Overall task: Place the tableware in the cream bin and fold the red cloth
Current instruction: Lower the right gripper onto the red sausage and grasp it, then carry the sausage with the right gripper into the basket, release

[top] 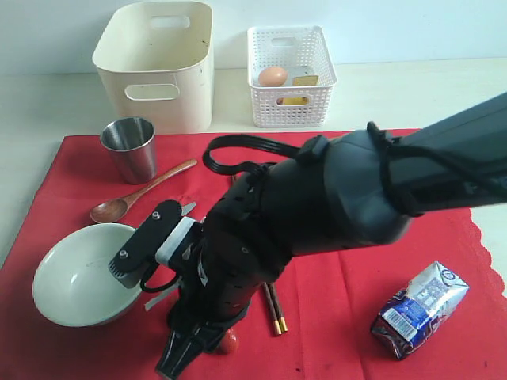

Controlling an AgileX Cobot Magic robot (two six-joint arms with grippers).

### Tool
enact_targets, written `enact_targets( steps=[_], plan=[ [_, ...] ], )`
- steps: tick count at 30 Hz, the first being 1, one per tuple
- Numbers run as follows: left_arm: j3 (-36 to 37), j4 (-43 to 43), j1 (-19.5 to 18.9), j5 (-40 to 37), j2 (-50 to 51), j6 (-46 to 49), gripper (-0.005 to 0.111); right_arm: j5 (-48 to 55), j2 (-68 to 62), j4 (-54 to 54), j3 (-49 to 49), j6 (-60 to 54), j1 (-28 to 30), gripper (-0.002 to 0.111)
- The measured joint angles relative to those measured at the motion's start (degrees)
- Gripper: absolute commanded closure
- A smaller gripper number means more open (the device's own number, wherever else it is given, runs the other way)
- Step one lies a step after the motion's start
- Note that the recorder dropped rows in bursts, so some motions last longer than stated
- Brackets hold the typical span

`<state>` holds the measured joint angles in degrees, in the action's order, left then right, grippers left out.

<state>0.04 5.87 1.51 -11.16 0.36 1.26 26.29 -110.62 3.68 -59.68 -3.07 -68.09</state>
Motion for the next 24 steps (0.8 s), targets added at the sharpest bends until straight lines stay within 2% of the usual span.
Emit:
enact_targets(
  steps=[4,9,14,24],
  plan=[
    [0.00,0.00,0.00,0.00,0.00,0.00,0.106,-0.24,-1.70,0.04,0.00,-0.96,-0.10,0.063],
    [0.00,0.00,0.00,0.00,0.00,0.00,0.106,-1.05,-1.80,0.04,0.00,-1.19,-0.36,0.088],
    [0.00,0.00,0.00,0.00,0.00,0.00,0.106,-1.41,-1.92,0.18,0.00,-1.19,-0.36,0.107],
    [0.00,0.00,0.00,0.00,0.00,0.00,0.106,-1.43,0.08,0.02,0.00,-1.29,-0.36,0.108]
  ],
)
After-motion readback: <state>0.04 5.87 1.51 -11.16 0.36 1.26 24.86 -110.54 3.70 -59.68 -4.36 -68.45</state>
